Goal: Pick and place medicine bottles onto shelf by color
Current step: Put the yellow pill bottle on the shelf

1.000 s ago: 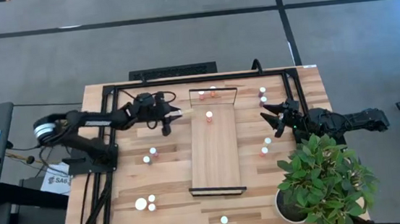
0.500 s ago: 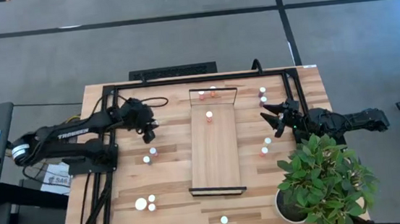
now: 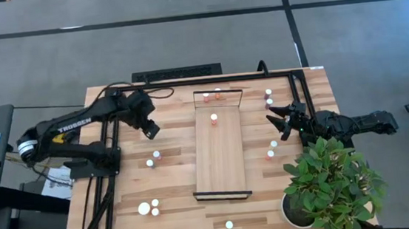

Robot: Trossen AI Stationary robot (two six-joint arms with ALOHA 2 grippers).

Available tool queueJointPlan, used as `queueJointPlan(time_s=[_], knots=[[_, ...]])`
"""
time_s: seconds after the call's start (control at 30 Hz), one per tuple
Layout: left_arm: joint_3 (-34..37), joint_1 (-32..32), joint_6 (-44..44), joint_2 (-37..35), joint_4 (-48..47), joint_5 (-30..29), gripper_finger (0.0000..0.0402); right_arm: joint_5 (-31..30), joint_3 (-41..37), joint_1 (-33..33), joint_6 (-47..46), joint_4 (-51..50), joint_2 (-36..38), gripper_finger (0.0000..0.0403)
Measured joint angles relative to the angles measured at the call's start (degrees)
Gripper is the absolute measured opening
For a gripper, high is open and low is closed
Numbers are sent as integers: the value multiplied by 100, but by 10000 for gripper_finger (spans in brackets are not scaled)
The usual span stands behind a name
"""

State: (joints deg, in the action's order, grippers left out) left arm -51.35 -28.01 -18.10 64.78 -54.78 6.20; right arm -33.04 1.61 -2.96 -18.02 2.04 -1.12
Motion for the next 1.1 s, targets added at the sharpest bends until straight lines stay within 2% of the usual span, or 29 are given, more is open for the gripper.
queueJointPlan(time_s=[0.2,0.47,0.8,1.1], knots=[[-640,0,216,1084,-1350,-124,106,-1,0,0,1,2,1,251],[-706,0,626,2145,-1516,-152,106,0,0,0,1,0,0,251],[-706,2,541,2715,-1511,-151,106,-1,0,0,1,0,2,251],[-708,1,488,2727,-1347,-226,106,0,0,0,1,0,0,251]])
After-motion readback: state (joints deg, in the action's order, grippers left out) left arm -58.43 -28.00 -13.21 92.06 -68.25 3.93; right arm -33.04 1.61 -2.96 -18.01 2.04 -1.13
